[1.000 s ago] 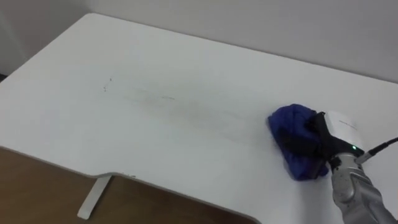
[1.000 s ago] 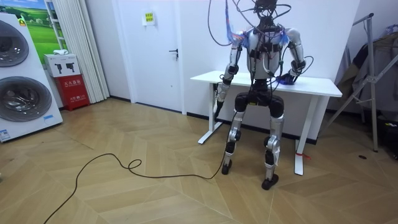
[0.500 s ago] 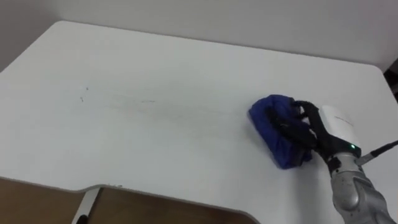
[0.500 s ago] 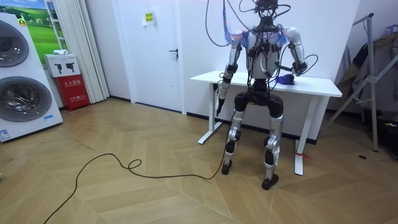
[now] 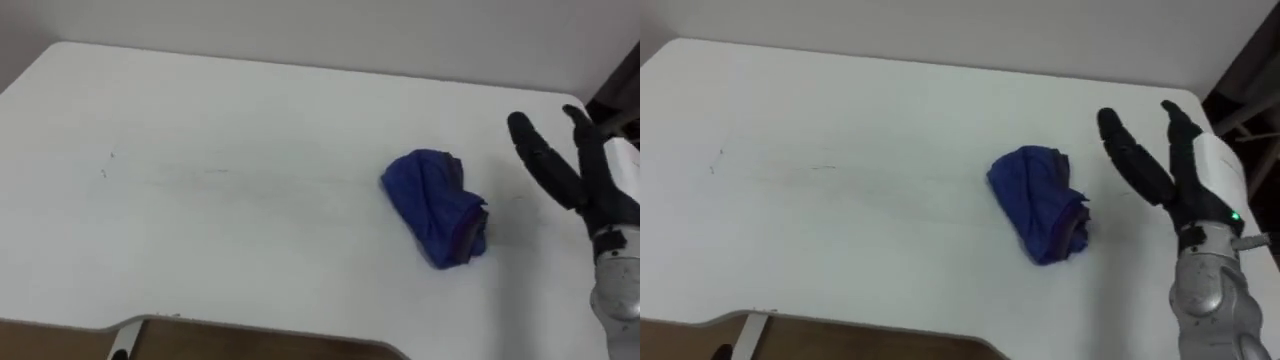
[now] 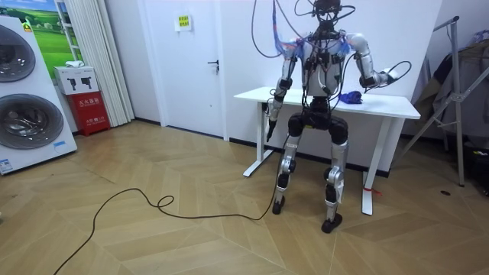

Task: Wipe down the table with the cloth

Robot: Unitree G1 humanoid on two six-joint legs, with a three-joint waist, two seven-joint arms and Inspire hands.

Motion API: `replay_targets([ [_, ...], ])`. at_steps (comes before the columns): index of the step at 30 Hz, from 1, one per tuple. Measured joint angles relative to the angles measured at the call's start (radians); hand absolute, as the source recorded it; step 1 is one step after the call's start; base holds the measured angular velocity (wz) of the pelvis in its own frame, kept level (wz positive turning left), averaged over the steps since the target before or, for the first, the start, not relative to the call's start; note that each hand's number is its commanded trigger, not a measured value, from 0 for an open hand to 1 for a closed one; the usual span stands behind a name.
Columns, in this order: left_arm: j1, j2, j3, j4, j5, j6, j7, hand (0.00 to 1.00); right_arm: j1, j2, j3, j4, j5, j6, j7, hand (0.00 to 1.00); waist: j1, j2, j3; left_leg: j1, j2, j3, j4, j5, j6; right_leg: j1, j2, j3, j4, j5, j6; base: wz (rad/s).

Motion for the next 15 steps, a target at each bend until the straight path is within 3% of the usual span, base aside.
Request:
replay_targets([
  [5,0.031,0.003,0.005,0.004,-0.003,0.000,-0.001,0.00,0.016,-0.002,-0.119,0.016,0.124,0.000,-0.077,0.00,-0.024,-0.006,-0.0024,0.011,0.000,0.025,0.000,-0.005,0.002,-0.002,0.000,0.027,0.002,0.000,0.001,-0.13],
  [10,0.057,-0.002,0.043,0.012,-0.002,0.002,0.000,0.00,0.027,-0.003,-0.208,0.142,0.183,0.001,-0.147,0.00,-0.065,-0.015,-0.0110,0.011,0.001,0.032,0.001,-0.013,0.002,-0.012,0.000,0.031,0.002,-0.001,0.002,-0.04],
  [15,0.062,0.003,0.057,0.013,-0.004,0.003,-0.002,0.00,0.051,-0.005,-0.275,0.309,0.412,0.001,-0.241,0.00,-0.088,-0.026,-0.0087,0.012,0.001,0.038,0.002,-0.019,0.002,-0.010,-0.001,0.038,0.002,-0.003,0.004,-0.04],
])
